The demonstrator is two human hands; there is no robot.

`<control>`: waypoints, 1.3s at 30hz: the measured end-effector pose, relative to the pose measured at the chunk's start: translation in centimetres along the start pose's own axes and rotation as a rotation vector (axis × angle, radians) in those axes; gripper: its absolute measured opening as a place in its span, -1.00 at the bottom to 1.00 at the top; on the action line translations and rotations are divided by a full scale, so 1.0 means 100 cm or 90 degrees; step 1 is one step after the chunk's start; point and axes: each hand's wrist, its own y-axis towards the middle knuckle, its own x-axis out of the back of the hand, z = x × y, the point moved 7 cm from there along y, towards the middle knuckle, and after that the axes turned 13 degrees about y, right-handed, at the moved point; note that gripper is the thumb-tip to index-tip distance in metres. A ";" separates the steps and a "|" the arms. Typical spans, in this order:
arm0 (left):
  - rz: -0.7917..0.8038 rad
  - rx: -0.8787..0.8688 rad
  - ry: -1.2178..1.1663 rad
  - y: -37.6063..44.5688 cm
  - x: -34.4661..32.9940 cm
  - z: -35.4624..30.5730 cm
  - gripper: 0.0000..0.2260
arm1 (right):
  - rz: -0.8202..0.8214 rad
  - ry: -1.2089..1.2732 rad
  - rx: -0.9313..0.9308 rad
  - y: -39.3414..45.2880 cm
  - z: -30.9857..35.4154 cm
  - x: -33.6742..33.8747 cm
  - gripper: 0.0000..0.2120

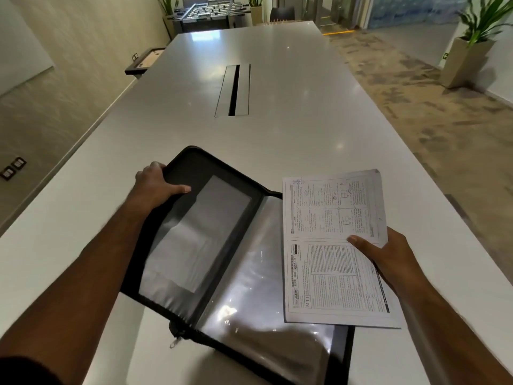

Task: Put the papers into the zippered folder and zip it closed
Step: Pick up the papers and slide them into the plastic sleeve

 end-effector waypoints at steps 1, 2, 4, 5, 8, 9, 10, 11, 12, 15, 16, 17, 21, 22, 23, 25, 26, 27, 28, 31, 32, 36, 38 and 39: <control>-0.003 -0.013 0.009 0.004 0.002 -0.008 -0.24 | 0.000 0.002 0.000 -0.001 0.000 0.001 -0.55; -0.007 -0.027 0.018 0.008 0.004 -0.017 -0.22 | -0.002 0.003 0.000 -0.002 0.000 0.003 -0.55; -0.010 -0.051 0.034 0.014 0.007 -0.034 -0.20 | -0.005 0.005 0.001 -0.005 0.001 0.006 -0.55; -0.011 -0.063 0.041 0.017 0.008 -0.043 -0.19 | -0.006 0.009 0.000 -0.006 0.001 0.008 -0.55; -0.010 -0.100 0.051 0.022 0.013 -0.069 -0.16 | -0.010 0.012 -0.006 -0.010 0.002 0.012 -0.61; -0.009 -0.114 0.053 0.023 0.014 -0.077 -0.16 | -0.010 0.010 -0.006 -0.011 0.002 0.013 -0.63; -0.009 -0.129 0.059 0.024 0.016 -0.086 -0.16 | -0.007 0.008 -0.006 -0.012 0.003 0.014 -0.64; -0.012 -0.145 0.066 0.025 0.017 -0.095 -0.16 | -0.004 0.005 -0.005 -0.013 0.005 0.015 -0.66; -0.016 -0.162 0.075 0.026 0.019 -0.104 -0.16 | 0.000 0.004 -0.003 -0.015 0.007 0.016 -0.69; -0.022 -0.207 0.091 0.027 0.020 -0.131 -0.18 | 0.016 0.000 0.000 -0.019 0.013 0.018 -0.71; -0.021 -0.222 0.098 0.028 0.019 -0.138 -0.19 | 0.020 -0.007 -0.003 -0.019 0.014 0.018 -0.70; -0.019 -0.238 0.105 0.029 0.018 -0.146 -0.19 | 0.022 -0.016 -0.005 -0.020 0.016 0.019 -0.68; -0.009 -0.289 0.122 0.030 0.013 -0.178 -0.20 | 0.036 -0.041 -0.004 -0.022 0.022 0.025 -0.61; -0.004 -0.301 0.123 0.030 0.012 -0.186 -0.19 | 0.042 -0.041 -0.003 -0.022 0.022 0.026 -0.60; -0.001 -0.311 0.121 0.028 0.011 -0.195 -0.18 | 0.047 -0.042 -0.004 -0.023 0.022 0.027 -0.59; 0.000 -0.339 0.113 0.025 0.009 -0.212 -0.18 | 0.054 -0.042 -0.010 -0.024 0.021 0.027 -0.58; -0.002 -0.359 0.109 0.024 0.008 -0.221 -0.20 | 0.055 -0.042 -0.013 -0.024 0.020 0.027 -0.58; -0.002 -0.377 0.105 0.022 0.006 -0.230 -0.21 | 0.055 -0.042 -0.016 -0.024 0.019 0.027 -0.60; 0.000 -0.391 0.100 0.022 0.004 -0.239 -0.22 | 0.057 -0.039 -0.018 -0.024 0.019 0.027 -0.63; 0.013 -0.426 0.090 0.021 -0.005 -0.261 -0.21 | 0.070 -0.029 -0.026 -0.024 0.016 0.027 -0.73; 0.016 -0.438 0.085 0.022 -0.008 -0.268 -0.21 | 0.071 -0.029 -0.029 -0.024 0.015 0.026 -0.73; 0.030 -0.487 0.082 0.027 -0.022 -0.290 -0.20 | 0.075 -0.037 -0.041 -0.022 0.008 0.025 -0.73; 0.034 -0.505 0.088 0.031 -0.029 -0.299 -0.21 | 0.076 -0.041 -0.045 -0.022 0.005 0.025 -0.72; 0.038 -0.510 0.090 0.033 -0.033 -0.301 -0.21 | 0.075 -0.043 -0.047 -0.023 0.004 0.025 -0.71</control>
